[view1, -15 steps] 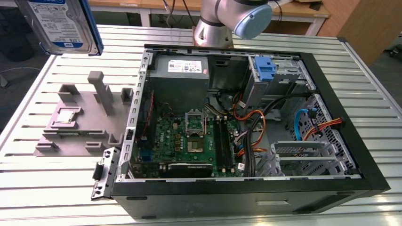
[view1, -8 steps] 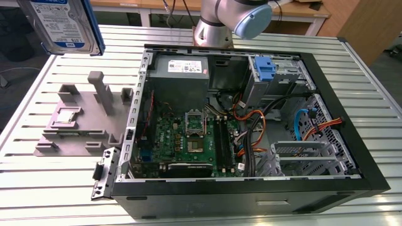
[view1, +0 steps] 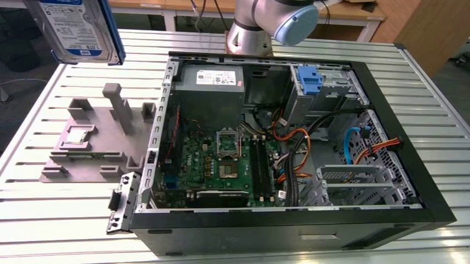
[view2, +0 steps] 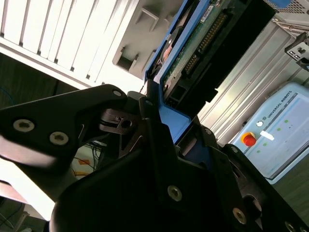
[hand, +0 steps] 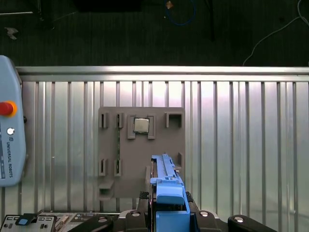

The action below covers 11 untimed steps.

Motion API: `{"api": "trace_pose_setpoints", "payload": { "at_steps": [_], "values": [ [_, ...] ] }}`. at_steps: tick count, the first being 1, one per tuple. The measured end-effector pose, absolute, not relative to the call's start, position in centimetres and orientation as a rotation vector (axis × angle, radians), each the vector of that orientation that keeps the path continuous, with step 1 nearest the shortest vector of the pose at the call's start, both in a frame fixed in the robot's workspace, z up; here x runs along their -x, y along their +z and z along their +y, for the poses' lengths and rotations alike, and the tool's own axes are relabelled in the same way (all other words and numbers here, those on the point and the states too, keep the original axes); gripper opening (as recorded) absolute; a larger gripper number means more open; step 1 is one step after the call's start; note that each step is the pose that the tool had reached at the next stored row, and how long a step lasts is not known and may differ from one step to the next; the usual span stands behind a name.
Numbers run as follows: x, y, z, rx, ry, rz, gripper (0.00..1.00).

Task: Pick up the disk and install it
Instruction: 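Pick up the disk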

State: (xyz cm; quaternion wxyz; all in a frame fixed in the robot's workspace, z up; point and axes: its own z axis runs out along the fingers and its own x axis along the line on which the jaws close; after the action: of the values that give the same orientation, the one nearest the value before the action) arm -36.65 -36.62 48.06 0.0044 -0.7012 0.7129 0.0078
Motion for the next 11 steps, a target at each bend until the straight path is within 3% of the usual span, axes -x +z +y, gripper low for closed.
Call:
{"api": "trace_pose_setpoints", "payload": {
  "at_steps": [11],
  "values": [
    [35.74,48.06,-36.61,2.197,0.024,2.233,0.37]
  ]
}}
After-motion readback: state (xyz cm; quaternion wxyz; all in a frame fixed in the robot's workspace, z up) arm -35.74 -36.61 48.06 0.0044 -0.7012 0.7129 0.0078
